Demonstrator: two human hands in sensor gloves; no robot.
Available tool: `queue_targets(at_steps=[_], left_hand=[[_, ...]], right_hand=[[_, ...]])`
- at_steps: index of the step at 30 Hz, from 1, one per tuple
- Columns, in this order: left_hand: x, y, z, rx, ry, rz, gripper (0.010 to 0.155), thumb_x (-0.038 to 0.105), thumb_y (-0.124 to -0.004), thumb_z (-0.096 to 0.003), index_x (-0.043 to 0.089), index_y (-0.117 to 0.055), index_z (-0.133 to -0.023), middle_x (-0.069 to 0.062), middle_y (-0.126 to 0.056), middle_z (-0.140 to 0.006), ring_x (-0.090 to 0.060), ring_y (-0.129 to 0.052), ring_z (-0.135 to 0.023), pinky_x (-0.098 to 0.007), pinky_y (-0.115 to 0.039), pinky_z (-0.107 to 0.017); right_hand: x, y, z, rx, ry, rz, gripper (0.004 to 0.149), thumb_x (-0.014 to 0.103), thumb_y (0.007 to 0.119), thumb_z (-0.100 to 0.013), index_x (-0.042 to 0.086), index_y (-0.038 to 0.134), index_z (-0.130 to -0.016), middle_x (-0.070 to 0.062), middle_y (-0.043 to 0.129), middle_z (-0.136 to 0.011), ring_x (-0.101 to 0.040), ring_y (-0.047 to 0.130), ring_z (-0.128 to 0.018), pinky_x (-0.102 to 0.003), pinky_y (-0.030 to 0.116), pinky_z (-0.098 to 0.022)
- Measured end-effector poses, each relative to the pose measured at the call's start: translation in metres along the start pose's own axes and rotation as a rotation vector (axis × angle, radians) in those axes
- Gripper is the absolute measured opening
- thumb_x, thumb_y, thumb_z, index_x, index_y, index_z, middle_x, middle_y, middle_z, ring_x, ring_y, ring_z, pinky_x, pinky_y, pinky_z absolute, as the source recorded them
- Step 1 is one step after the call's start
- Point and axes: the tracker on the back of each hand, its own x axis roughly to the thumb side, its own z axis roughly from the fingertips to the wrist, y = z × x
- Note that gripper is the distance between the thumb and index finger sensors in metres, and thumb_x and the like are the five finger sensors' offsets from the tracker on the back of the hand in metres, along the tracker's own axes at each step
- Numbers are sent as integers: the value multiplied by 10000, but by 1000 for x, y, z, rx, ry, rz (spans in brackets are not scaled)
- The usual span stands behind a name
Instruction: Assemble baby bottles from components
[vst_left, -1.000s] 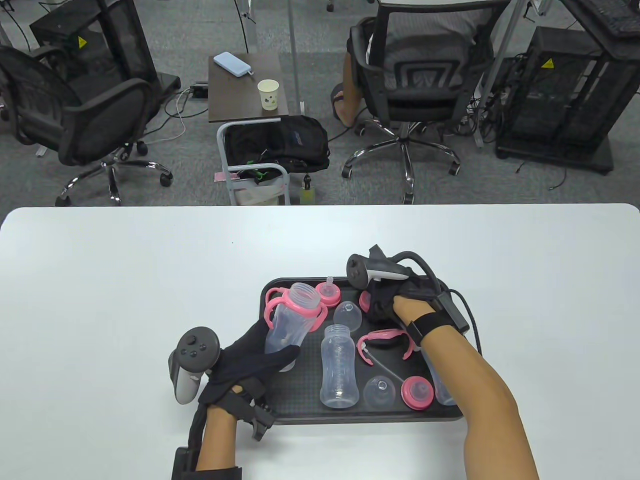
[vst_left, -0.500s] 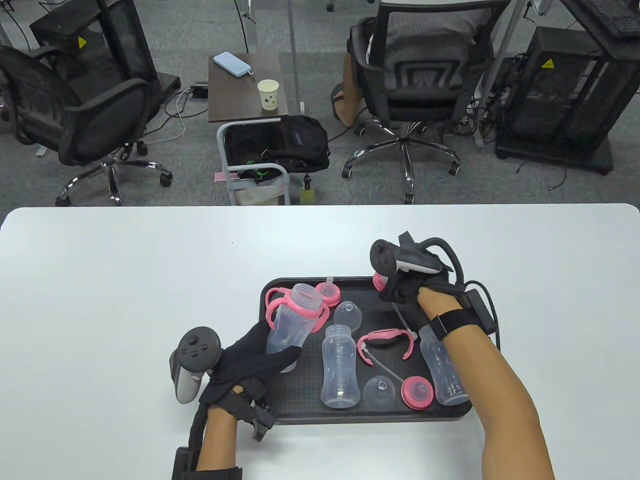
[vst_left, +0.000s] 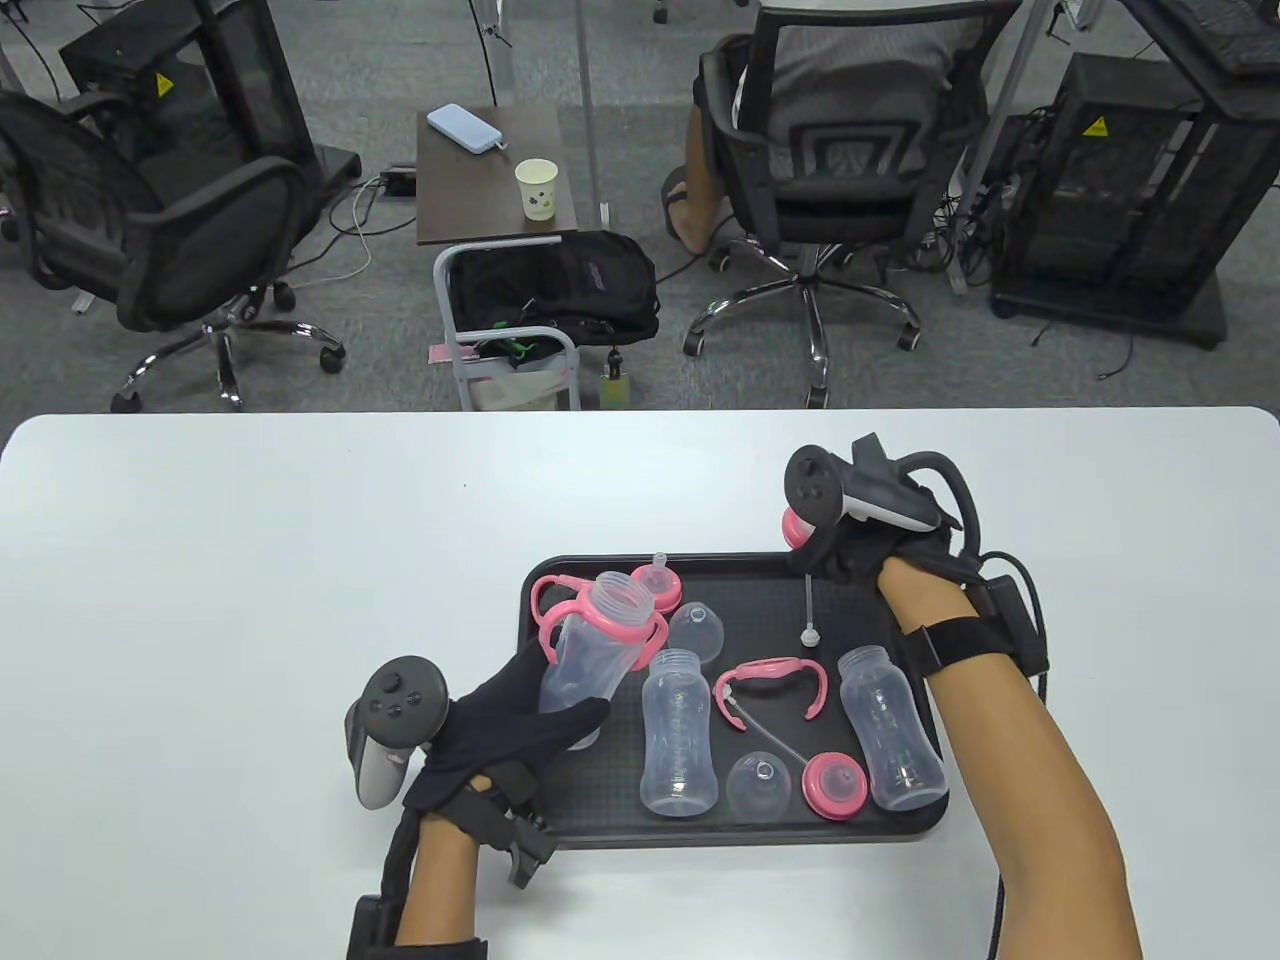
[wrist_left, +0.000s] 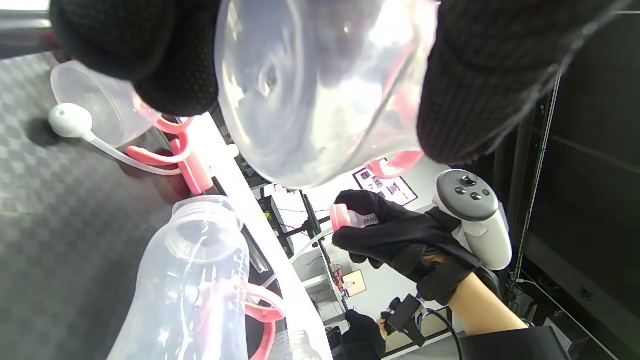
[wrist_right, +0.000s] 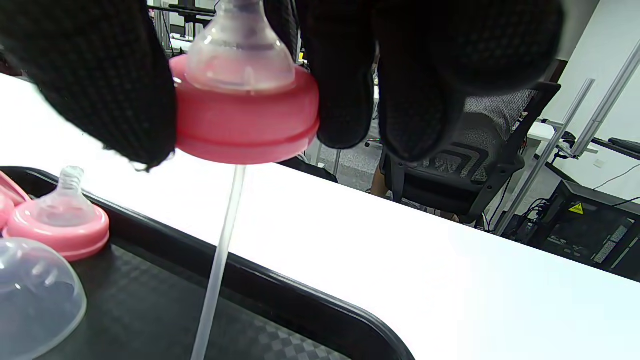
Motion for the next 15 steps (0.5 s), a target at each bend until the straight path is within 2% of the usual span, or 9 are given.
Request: queue_targets(at_steps=[6,15], left_hand=[[0,-1,0,-4,-4,3,887,713,-880,-463,287,-563,-1173,-87,-715,-1095,-422,-907,-724,-482,-850,-471],[1,-5,-2,-20,-7,-6,887,712,-878,-465,283,-560,-1173,-85,-714,-1095,-423,-907,-724,-482,-850,-470]], right_hand=[[0,-26,10,-52,-12,-32,836,592,941,-420,212,597,-1081,-164,862,-926,-453,933,-644,-528,805,-400],[-6,-92,39,-220,-28,-177,835,589,938,-431,197,597,-1085,-171,862,-925,-455,935,-635,-528,805,-394]])
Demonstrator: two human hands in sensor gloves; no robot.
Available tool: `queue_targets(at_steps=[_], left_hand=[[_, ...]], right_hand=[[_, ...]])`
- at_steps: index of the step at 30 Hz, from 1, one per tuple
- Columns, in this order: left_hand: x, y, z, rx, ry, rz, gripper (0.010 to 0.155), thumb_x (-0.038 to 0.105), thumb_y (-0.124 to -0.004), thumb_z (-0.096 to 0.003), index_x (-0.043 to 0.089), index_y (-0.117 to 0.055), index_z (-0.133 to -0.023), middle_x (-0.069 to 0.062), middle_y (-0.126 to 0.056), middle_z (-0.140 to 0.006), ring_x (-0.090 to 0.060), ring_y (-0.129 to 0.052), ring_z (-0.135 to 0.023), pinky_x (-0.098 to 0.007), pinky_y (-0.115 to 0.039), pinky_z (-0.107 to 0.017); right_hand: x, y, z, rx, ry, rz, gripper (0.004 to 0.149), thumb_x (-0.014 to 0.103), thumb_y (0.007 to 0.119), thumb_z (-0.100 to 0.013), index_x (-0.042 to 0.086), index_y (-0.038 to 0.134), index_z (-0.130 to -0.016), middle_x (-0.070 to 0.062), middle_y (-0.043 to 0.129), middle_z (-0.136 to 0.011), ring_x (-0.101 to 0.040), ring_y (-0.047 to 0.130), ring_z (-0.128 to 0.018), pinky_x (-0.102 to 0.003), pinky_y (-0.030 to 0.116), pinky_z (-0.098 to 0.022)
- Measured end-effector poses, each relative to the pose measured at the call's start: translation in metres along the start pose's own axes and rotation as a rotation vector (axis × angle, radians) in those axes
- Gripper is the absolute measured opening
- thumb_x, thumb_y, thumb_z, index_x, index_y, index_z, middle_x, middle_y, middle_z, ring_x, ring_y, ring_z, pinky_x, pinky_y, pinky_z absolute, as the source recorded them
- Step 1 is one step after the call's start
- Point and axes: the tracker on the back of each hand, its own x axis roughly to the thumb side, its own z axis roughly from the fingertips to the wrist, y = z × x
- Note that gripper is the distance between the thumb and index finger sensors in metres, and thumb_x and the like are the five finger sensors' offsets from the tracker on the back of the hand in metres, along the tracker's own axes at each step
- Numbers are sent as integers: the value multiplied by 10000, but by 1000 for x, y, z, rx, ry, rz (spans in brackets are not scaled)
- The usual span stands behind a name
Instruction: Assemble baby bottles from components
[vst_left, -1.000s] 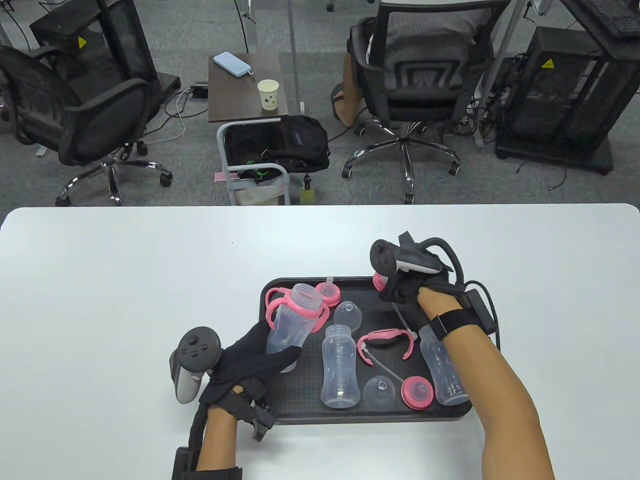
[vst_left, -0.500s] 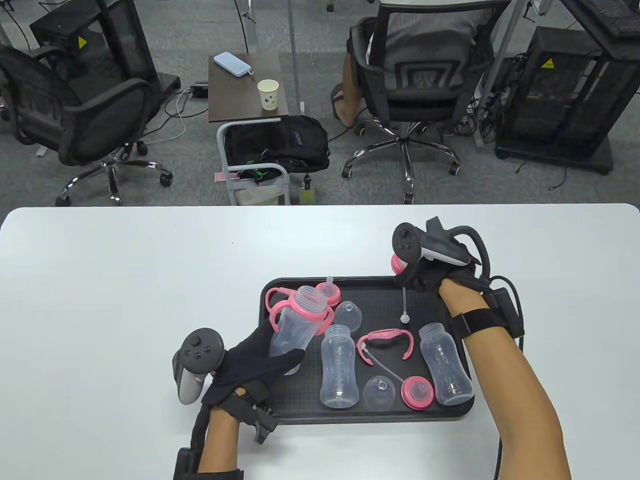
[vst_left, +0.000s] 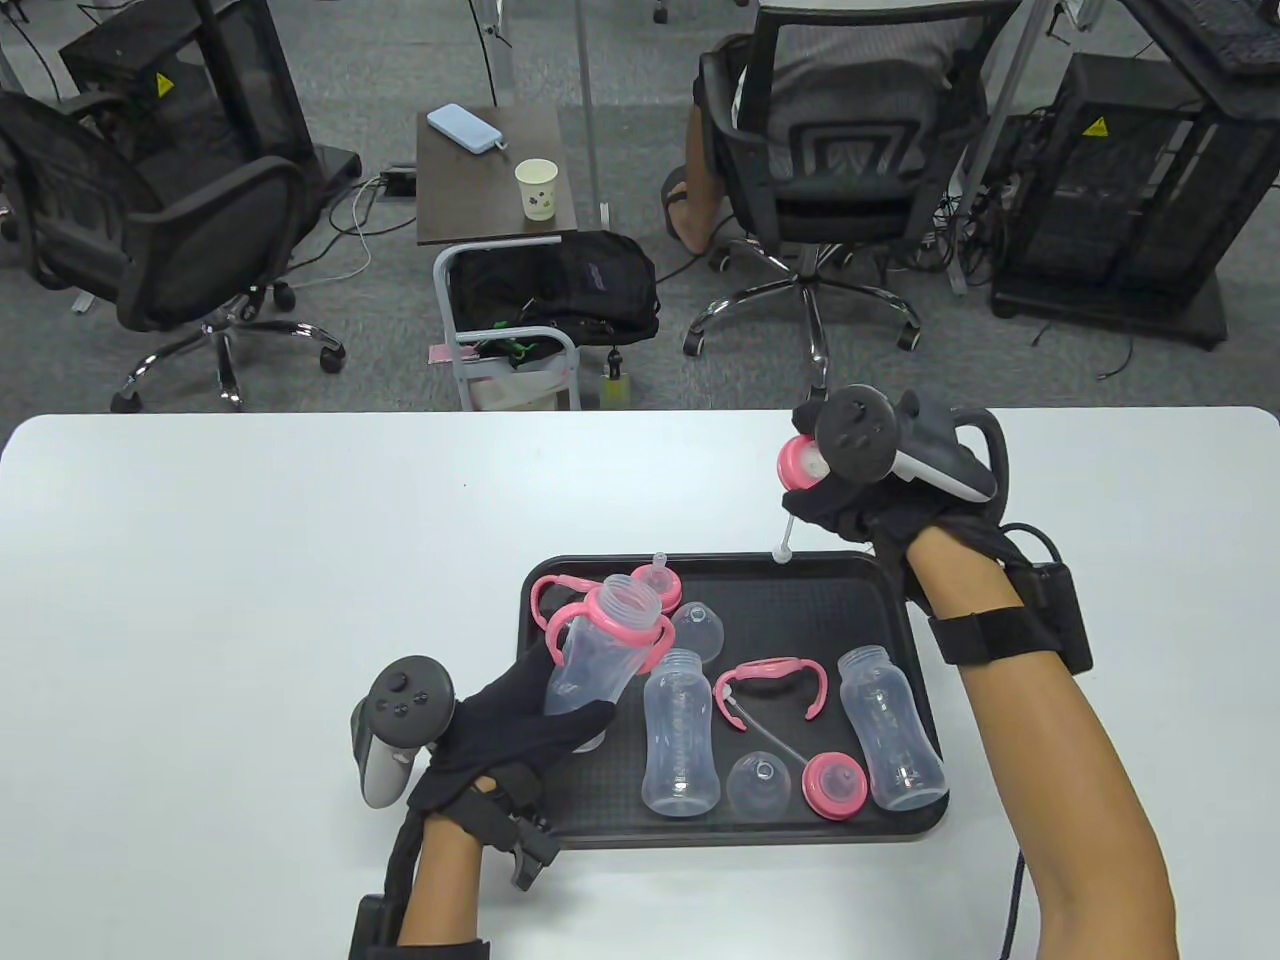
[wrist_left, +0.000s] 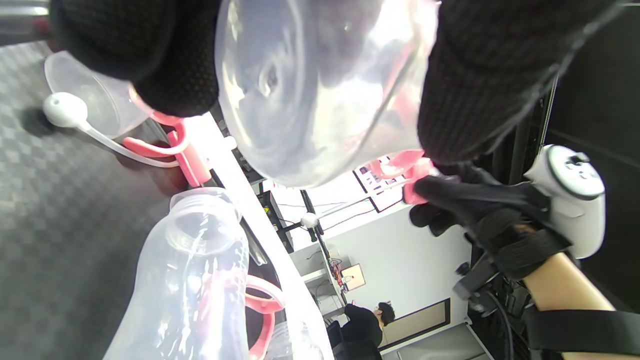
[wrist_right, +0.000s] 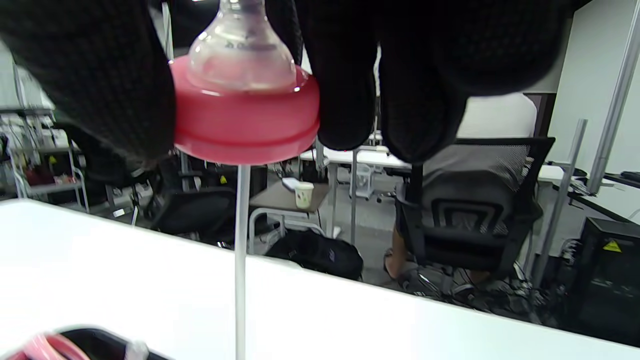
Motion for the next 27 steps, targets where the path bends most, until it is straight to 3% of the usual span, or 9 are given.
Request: queue_targets(at_steps=[5,13,27], left_hand=[[1,-5,-1,-17,1,-19,887,712,-879,-464,282,-561,-1173,-86,-715,-1095,-421,-907,-724,-481,-850,-470],[3,-13,-2,-40,12,-60,887,711,-879,-465,280,-561,-1172,-87,-716,-1093,-423,-908,-721,-481,-850,-468],[10,-21,-2,-72,-27,-71,889,712,-882,-462,283,-561,-1172,-84,-716,-1095,-422,-906,-726,-481,-851,-471]], right_hand=[[13,-44,22,-78,-48,-28,837,593,936,-436,188,601,-1088,-175,867,-921,-458,937,-632,-528,805,-392],[45,-93,53,-161,-130,5,832,599,927,-446,183,607,-1091,-177,873,-917,-462,936,-637,-527,808,-392],[116,-115,94,-161,-310,62,827,602,923,-451,174,618,-1090,-181,880,-911,-465,940,-636,-532,808,-393]])
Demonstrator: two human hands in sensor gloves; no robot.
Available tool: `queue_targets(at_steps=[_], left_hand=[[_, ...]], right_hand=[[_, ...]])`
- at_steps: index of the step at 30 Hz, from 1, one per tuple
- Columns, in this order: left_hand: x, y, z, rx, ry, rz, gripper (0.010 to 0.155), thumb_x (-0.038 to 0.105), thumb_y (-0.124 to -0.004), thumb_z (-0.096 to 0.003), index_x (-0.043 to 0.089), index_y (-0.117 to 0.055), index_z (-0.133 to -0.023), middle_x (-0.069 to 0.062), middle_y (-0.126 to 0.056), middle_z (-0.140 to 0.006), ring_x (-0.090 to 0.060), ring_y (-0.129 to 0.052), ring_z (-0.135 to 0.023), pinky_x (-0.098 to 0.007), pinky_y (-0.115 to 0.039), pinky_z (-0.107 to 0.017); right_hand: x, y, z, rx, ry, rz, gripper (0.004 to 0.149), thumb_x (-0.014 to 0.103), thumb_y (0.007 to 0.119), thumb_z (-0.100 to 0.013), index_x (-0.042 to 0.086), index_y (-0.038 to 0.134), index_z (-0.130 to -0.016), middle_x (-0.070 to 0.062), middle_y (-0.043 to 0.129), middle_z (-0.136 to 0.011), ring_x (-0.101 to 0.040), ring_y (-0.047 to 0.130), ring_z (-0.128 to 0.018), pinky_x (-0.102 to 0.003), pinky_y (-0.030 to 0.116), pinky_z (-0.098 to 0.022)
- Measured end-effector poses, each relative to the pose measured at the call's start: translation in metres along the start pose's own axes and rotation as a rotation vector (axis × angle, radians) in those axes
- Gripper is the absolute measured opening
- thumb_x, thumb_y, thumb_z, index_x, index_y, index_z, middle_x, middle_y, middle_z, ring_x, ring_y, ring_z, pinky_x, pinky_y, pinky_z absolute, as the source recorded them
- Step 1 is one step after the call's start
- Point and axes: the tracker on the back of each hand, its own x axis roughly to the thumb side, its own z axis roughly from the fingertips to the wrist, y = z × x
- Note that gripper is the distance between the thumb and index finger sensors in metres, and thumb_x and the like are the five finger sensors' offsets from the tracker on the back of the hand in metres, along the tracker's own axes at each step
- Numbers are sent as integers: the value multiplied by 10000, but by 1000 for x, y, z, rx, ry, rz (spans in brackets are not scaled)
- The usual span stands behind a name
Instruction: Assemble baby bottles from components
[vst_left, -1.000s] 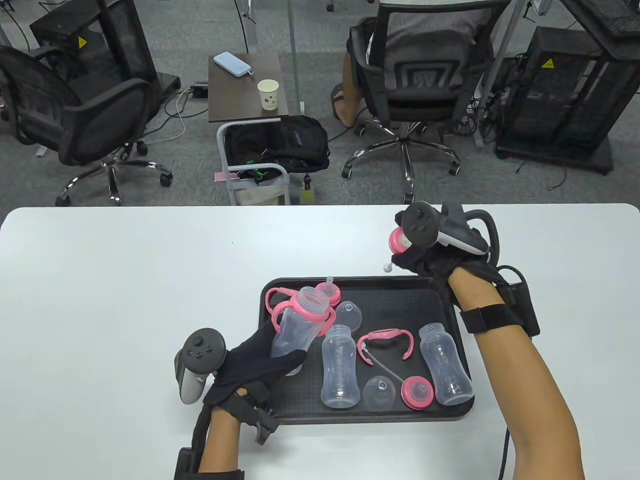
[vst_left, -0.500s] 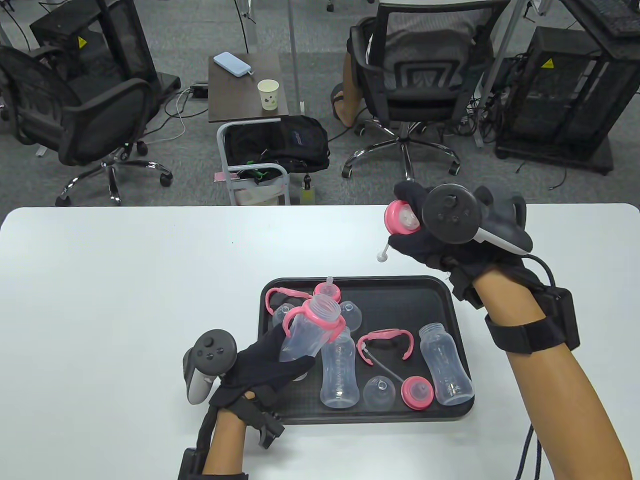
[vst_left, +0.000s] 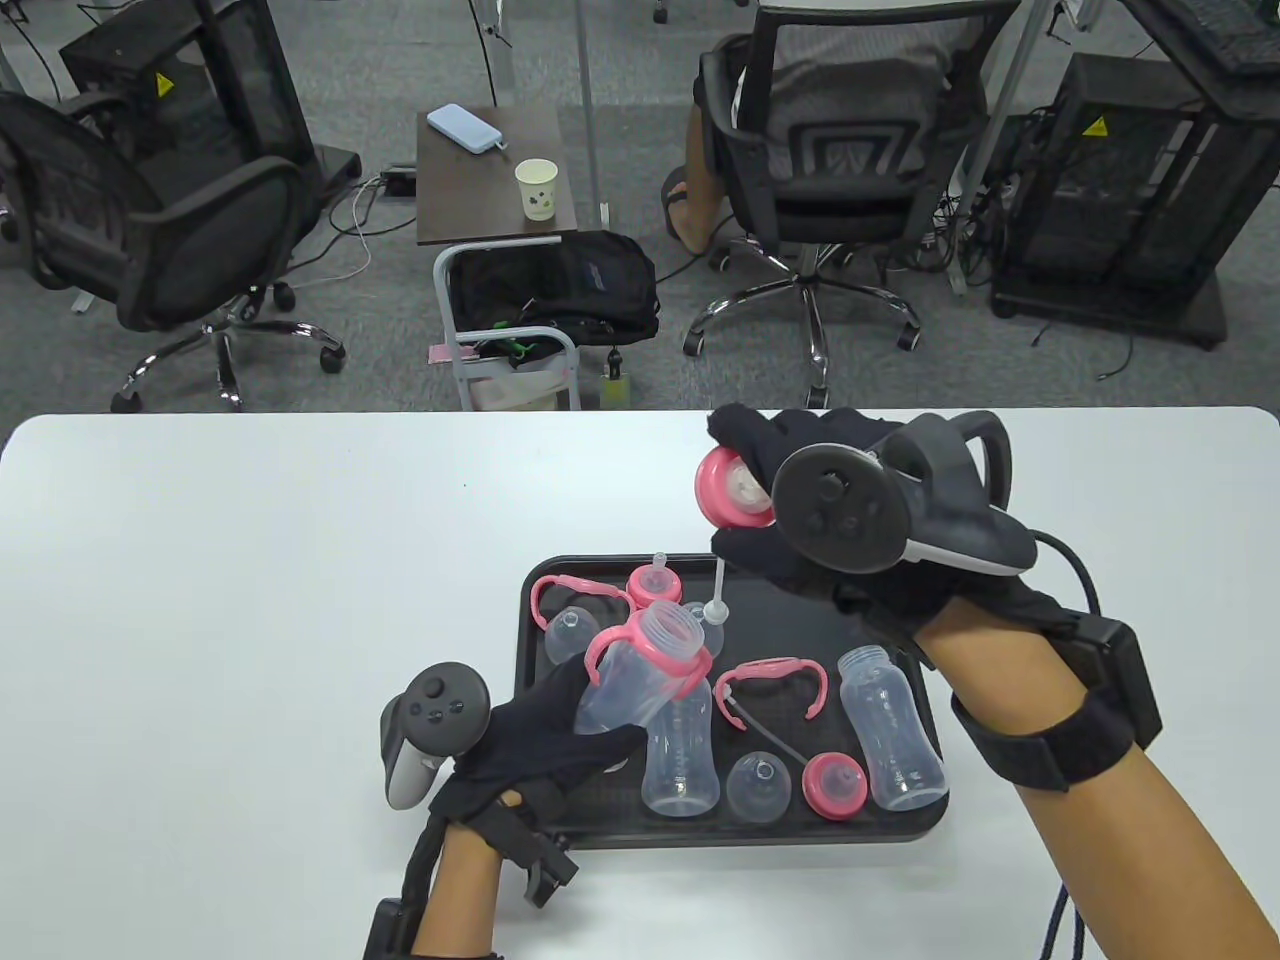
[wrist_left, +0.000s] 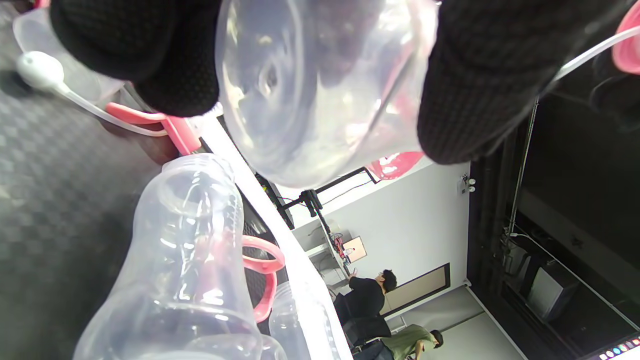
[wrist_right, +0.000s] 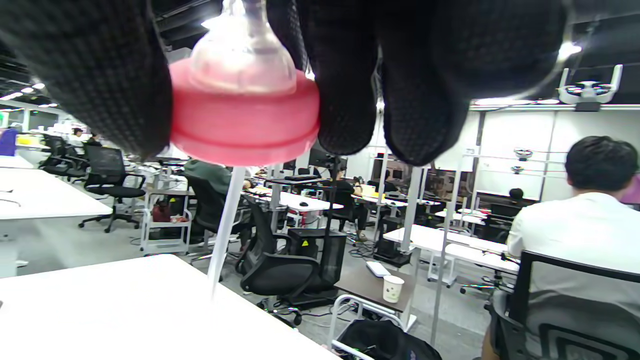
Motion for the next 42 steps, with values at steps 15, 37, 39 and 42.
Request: queue_targets(at_steps=[15,37,39,42], left_hand=[[0,5,2,20,-22,50,887,710,-883,-462,288,-559,-1173,-82,-710,-1100,-423,-903,-731,-483,-847,-475],[1,6,2,-14,-51,66,879,702,-909,-447,338,-572,-1173,-67,-707,-1114,-422,-901,-740,-482,-847,-487],[1,6,2,-20,-48,59,878,698,-915,-445,344,-574,-1173,-64,-708,-1115,-422,-908,-735,-483,-850,-484],[1,6,2,-23,-46,56,876,697,-915,-445,350,-573,-1173,-61,-708,-1117,-420,-915,-728,-480,-853,-480]], right_hand=[[37,31,-11,147,-95,46,827,604,917,-451,174,617,-1090,-176,878,-915,-461,939,-654,-533,808,-407],[-8,122,-19,498,-70,-365,828,569,933,-459,171,594,-1101,-194,850,-954,-467,929,-695,-544,810,-438],[-11,127,-19,515,-72,-407,825,562,931,-464,172,587,-1105,-200,842,-965,-467,926,-703,-543,811,-440],[-14,132,-19,533,-74,-463,827,549,940,-463,170,586,-1107,-205,836,-973,-469,926,-701,-543,810,-441]])
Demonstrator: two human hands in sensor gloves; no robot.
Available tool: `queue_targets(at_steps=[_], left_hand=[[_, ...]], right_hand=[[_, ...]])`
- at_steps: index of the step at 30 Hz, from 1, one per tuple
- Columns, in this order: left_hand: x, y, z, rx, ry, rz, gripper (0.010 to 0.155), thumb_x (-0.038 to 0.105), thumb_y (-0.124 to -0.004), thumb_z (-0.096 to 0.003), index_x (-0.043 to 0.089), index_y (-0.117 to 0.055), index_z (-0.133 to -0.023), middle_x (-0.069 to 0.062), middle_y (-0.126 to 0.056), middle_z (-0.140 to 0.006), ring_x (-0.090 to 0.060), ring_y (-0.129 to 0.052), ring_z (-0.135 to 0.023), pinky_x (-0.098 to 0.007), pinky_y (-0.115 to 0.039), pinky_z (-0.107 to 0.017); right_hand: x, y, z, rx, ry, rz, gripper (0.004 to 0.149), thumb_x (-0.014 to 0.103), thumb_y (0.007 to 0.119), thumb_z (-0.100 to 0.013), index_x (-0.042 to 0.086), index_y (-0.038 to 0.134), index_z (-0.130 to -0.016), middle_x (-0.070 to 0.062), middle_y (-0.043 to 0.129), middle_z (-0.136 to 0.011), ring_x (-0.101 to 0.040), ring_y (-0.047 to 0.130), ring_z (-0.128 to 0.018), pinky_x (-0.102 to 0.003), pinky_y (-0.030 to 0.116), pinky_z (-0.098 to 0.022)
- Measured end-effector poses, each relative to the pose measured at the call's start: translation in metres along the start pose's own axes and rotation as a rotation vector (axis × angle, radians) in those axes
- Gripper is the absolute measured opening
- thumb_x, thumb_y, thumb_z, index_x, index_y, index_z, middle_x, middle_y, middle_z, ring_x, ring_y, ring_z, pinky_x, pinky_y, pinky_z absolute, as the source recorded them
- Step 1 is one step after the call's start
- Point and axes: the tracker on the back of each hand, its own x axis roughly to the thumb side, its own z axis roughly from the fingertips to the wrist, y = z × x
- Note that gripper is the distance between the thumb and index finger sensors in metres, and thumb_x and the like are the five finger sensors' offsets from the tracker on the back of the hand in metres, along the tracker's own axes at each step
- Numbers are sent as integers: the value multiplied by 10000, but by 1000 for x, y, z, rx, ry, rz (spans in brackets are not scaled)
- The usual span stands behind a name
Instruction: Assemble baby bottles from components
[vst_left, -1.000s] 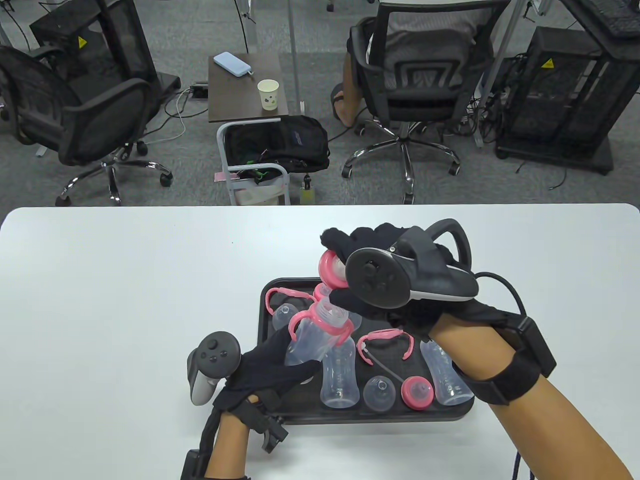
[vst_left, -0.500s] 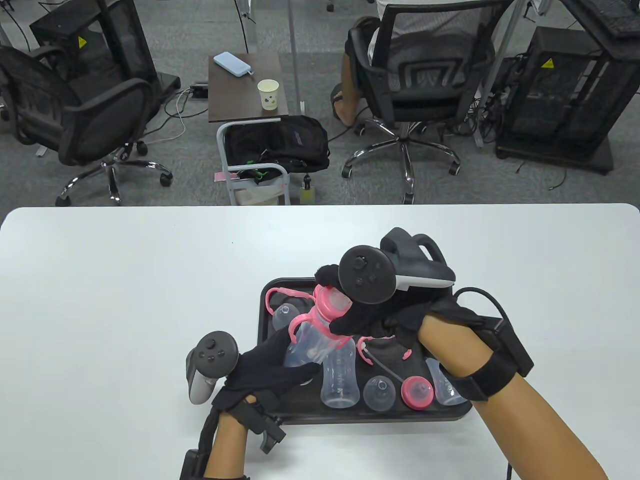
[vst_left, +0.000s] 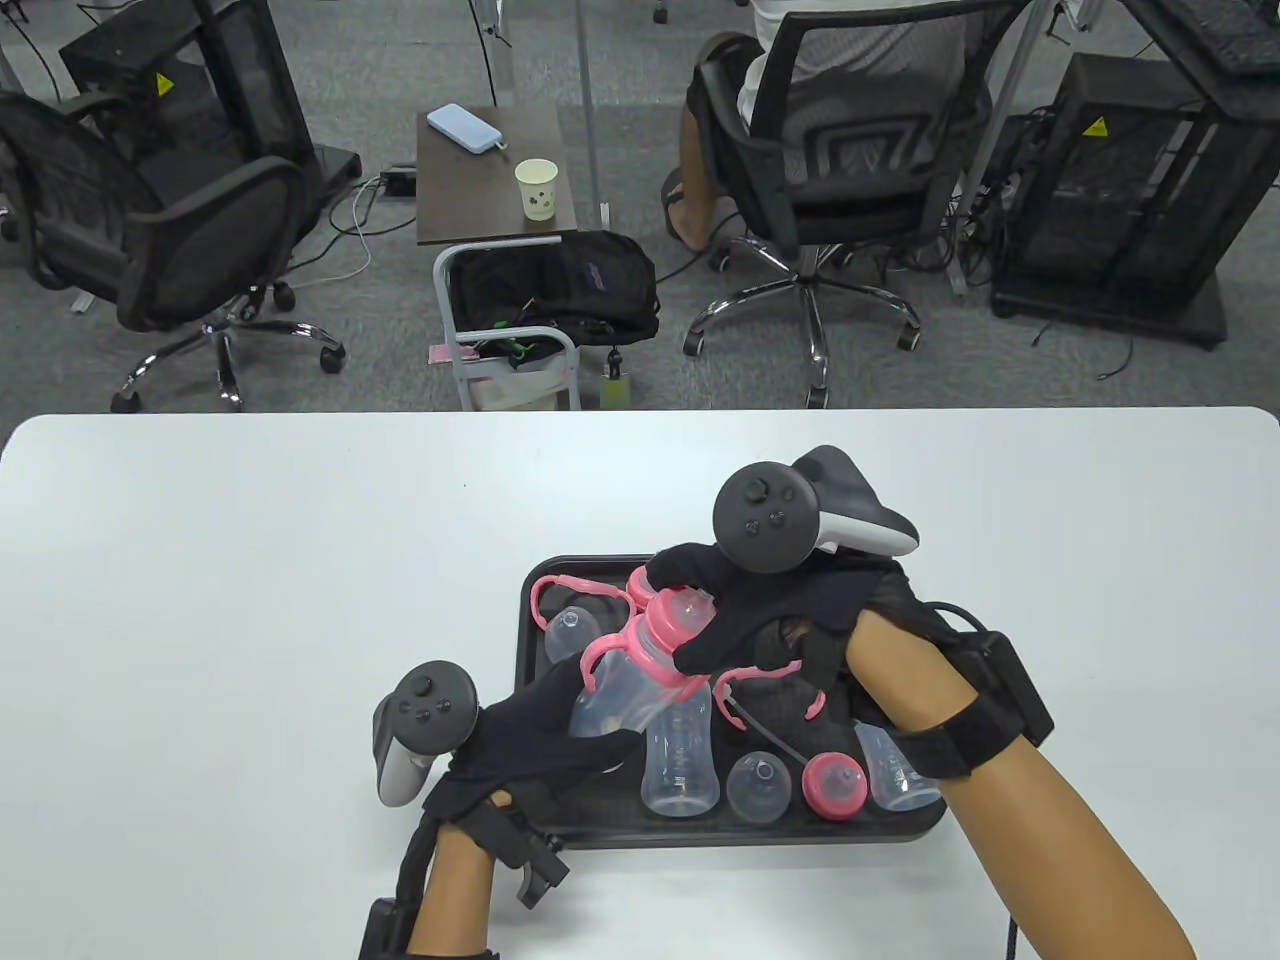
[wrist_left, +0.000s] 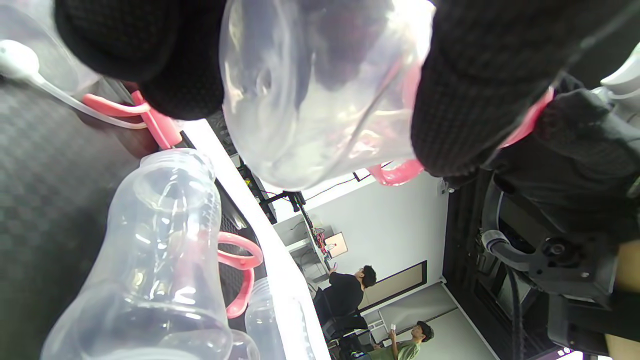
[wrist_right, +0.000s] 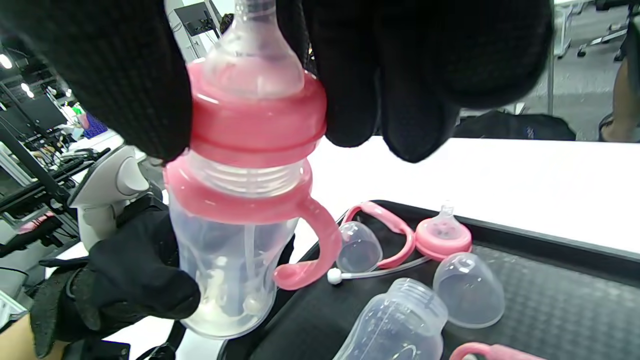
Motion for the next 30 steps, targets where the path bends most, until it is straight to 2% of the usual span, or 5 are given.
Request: queue_targets(at_steps=[16,20,23,25,30], left_hand=[[-1,-1,-1,-37,13,-10,870,681,-913,-446,361,-569,-1179,-66,-707,-1122,-410,-945,-669,-468,-871,-441],[-1,-1,-1,-37,12,-19,872,680,-913,-445,359,-566,-1179,-73,-704,-1123,-411,-943,-673,-470,-870,-446],[1,-2,-2,-38,7,-27,871,680,-915,-445,359,-571,-1178,-70,-708,-1120,-412,-942,-669,-468,-869,-444],[2,-4,-2,-43,8,-50,870,680,-915,-445,359,-571,-1177,-69,-709,-1120,-411,-944,-670,-469,-870,-444],[2,-5,-3,-51,11,-54,872,679,-919,-441,362,-572,-1176,-71,-708,-1120,-411,-941,-674,-469,-869,-448]], right_hand=[[-4,9,-1,54,-25,-32,806,371,1022,-442,302,557,-1097,-164,735,-1102,-453,912,-756,-510,814,-443],[-10,12,-2,43,39,-51,829,560,924,-460,125,615,-1094,-213,913,-909,-407,1012,-570,-454,858,-325],[-18,16,-4,8,92,-124,825,669,773,-485,-10,773,-953,-162,1048,-644,-396,1054,-401,-437,862,-206],[-19,19,-5,-7,148,-115,817,676,738,-473,-28,856,-869,-161,1075,-541,-401,1057,-329,-437,852,-151],[-20,24,-4,-22,221,-28,797,697,597,-488,24,952,-724,-123,1087,-442,-408,1058,-319,-442,852,-142]])
